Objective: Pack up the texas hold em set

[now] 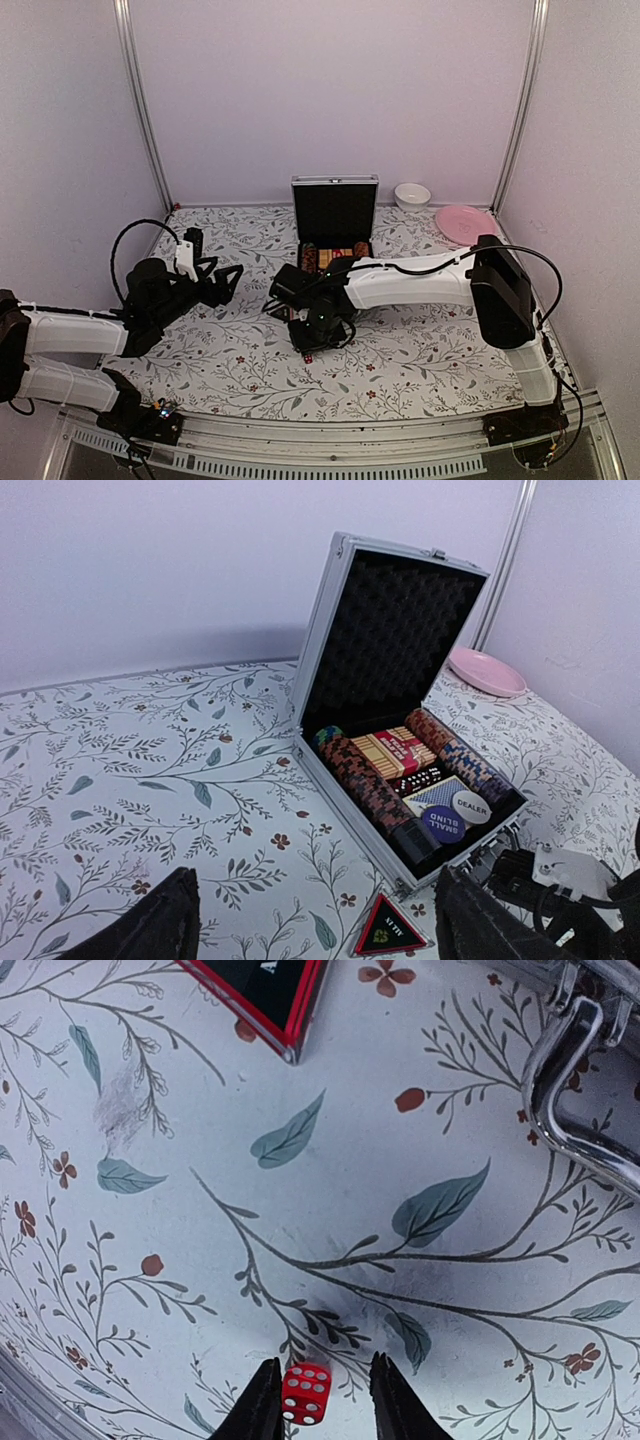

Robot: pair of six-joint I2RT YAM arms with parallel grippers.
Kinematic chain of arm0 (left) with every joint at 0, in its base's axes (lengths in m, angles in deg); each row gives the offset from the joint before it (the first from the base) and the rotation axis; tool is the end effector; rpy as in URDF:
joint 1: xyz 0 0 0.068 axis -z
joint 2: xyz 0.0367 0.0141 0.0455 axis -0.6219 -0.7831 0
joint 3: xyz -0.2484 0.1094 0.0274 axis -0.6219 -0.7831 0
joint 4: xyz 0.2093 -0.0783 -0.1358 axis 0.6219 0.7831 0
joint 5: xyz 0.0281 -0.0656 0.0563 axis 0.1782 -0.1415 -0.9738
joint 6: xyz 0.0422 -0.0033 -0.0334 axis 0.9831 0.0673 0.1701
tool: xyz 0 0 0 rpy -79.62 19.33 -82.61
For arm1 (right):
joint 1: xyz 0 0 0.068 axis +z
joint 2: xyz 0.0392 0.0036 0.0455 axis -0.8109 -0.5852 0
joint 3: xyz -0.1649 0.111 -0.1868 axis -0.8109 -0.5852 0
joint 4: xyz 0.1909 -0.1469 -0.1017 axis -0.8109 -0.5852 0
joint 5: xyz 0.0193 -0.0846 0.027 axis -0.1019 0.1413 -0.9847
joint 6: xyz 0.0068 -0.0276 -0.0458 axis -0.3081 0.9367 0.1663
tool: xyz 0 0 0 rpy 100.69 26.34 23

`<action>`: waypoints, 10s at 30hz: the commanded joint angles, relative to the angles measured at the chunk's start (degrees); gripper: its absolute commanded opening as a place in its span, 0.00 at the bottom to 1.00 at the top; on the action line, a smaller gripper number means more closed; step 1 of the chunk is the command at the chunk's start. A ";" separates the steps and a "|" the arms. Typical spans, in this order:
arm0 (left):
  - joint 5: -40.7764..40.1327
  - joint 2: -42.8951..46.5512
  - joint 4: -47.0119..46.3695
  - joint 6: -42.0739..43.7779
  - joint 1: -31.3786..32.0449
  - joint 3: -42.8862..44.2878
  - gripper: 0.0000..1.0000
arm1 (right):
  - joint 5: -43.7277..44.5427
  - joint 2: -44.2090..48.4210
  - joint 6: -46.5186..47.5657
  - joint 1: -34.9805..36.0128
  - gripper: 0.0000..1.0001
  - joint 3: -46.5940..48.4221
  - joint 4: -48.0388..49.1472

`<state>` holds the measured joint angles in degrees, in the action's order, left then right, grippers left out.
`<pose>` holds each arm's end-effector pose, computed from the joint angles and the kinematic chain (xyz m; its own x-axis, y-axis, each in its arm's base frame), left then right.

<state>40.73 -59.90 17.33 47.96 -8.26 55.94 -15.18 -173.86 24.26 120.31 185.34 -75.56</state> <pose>0.1932 -0.1117 0.1888 -0.2340 -0.1357 -0.9627 0.4471 0.8643 -0.2305 0.1881 0.4219 0.1601 -0.8980 -0.3763 -0.2278 -0.4152 0.8962 0.1562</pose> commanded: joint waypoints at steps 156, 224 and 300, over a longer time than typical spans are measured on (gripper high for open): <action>-0.60 -0.23 -0.30 0.32 -0.75 -0.23 0.81 | 13.48 -11.73 13.54 -22.78 0.15 15.83 3.48; -0.14 -0.62 -0.48 0.14 -0.75 -0.12 0.81 | 15.65 -8.13 12.40 -22.75 0.27 16.68 1.99; -6.44 -2.97 37.34 -31.36 9.73 12.18 0.77 | 11.76 26.59 17.95 -23.83 0.60 -16.68 20.88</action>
<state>37.82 -59.49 42.92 26.92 -3.58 64.05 -6.09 -151.63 41.72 97.76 171.92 -58.42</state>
